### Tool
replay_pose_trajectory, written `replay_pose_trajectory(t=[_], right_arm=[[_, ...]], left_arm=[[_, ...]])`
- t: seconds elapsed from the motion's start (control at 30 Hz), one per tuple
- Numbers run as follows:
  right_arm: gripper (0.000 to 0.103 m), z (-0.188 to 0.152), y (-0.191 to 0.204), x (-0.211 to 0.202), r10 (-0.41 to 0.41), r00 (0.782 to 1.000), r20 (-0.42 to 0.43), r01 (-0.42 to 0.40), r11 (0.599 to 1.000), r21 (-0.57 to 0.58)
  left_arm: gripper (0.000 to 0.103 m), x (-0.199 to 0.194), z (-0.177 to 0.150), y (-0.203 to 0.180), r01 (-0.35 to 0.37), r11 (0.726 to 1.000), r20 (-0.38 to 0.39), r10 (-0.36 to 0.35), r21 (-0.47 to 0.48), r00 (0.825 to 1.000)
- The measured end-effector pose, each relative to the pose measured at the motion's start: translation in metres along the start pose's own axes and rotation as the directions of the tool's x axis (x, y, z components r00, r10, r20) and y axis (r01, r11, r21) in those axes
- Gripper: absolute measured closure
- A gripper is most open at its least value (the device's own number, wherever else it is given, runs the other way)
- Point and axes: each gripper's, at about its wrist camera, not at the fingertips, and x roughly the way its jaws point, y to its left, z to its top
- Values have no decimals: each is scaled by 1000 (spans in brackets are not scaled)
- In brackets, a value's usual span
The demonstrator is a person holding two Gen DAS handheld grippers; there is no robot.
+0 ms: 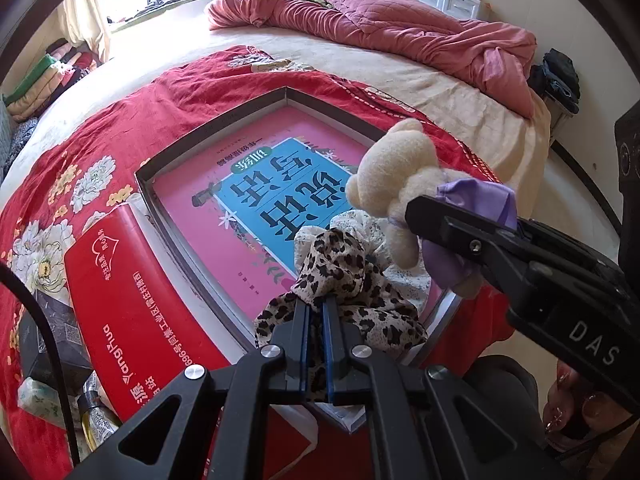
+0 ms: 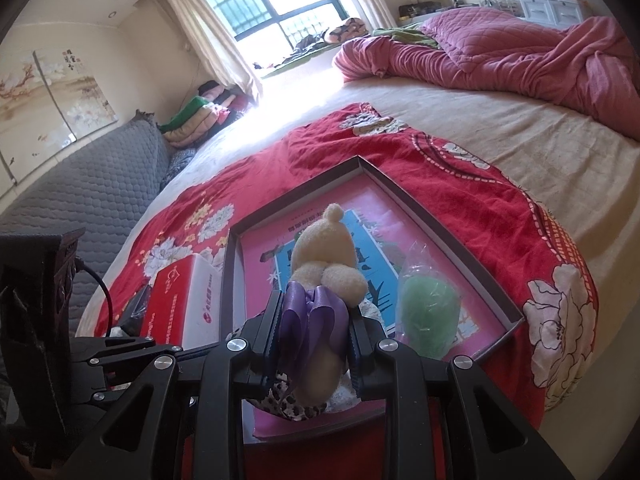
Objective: Organize soft objects
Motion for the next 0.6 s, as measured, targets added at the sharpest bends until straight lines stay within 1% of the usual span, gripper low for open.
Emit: replay_pose_trajectory(t=[0.23, 0.4, 0.6], right_arm=[[74, -5, -2, 16, -9, 999, -42, 9, 1000, -9], [74, -7, -5, 24, -67, 997, -47, 65, 997, -30], [73, -7, -10, 26, -101, 994, -41, 100, 995, -33]], left_arm=[[97, 5, -1, 3, 6, 1000, -8, -6, -13, 1000], [97, 5, -1, 3, 4, 1000, -9, -4, -15, 1000], [97, 6, 0, 4, -3, 1000, -7, 3, -22, 1000]])
